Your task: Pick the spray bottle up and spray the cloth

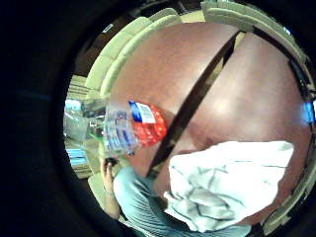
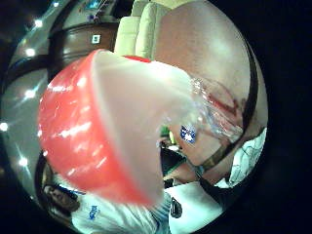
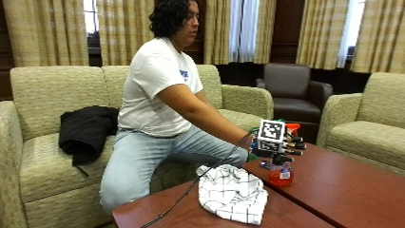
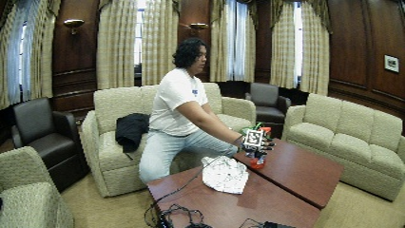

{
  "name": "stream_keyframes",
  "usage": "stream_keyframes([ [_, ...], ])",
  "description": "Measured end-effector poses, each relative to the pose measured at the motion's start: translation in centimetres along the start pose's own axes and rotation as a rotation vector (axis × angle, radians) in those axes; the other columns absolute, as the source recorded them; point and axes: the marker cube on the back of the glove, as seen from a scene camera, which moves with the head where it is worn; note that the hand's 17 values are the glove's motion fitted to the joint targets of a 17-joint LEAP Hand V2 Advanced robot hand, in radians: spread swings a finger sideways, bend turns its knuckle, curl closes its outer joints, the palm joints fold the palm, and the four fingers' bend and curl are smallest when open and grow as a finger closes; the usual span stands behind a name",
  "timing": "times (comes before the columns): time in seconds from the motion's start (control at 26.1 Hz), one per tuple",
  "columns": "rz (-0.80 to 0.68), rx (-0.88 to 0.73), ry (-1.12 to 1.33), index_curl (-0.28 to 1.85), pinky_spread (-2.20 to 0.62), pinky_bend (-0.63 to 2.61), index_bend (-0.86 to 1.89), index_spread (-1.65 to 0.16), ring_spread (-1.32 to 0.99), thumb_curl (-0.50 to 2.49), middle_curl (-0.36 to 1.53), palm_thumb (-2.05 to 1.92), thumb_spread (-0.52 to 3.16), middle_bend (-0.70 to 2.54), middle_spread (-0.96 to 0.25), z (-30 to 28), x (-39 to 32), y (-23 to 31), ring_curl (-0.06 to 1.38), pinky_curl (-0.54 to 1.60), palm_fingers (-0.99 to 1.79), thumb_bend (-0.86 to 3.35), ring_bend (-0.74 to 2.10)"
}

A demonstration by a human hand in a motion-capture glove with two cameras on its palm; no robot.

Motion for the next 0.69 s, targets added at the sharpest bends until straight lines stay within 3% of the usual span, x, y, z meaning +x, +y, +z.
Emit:
stream_keyframes([
  [0.69, -0.119, -0.204, 0.535, 0.22, 0.2, 0.38, 0.12, -0.45, -0.12, 0.41, 0.3, 0.41, 0.78, 0.18, -0.19, -9.6, 1.9, 13.2, 0.28, 0.34, -0.08, -0.04, 0.23],
])
